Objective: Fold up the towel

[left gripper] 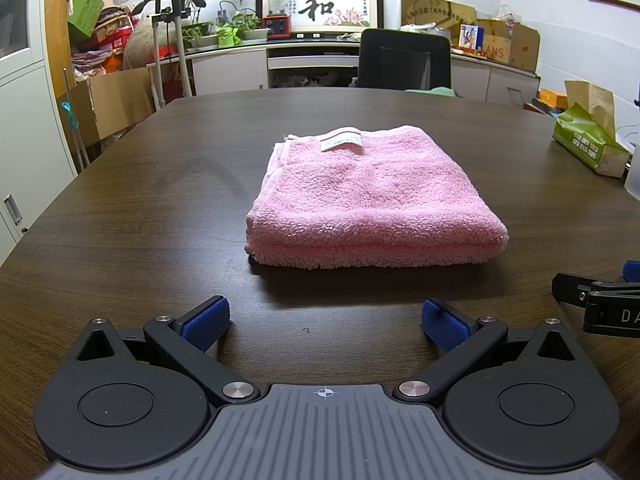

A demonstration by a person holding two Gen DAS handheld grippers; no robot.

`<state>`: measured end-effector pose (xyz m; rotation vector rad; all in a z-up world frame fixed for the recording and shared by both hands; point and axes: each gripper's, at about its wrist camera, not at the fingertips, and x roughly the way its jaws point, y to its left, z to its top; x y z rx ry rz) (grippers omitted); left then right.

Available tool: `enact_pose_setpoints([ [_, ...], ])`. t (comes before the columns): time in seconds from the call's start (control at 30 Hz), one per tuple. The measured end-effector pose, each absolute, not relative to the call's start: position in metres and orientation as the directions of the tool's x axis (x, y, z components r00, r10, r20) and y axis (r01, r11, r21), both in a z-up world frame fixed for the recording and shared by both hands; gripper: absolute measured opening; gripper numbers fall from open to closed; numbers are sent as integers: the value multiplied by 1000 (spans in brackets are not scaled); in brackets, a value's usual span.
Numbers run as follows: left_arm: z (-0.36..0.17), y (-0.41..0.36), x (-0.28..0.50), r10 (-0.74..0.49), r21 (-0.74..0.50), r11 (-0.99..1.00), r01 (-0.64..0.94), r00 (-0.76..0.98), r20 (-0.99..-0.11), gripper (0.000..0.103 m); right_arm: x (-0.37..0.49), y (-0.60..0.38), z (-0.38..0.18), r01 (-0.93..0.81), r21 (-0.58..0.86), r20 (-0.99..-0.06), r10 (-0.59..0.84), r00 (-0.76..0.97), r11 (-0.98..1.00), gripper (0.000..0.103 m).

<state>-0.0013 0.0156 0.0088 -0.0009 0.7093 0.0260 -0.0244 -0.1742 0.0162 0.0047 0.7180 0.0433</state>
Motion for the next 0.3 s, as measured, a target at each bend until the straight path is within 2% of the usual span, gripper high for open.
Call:
enact_pose_setpoints([
  [0.3,9,15,-1,24,9,1000,-24,758,-651,103,-24,-174,16,-38,19,-658,41,752,999,103],
])
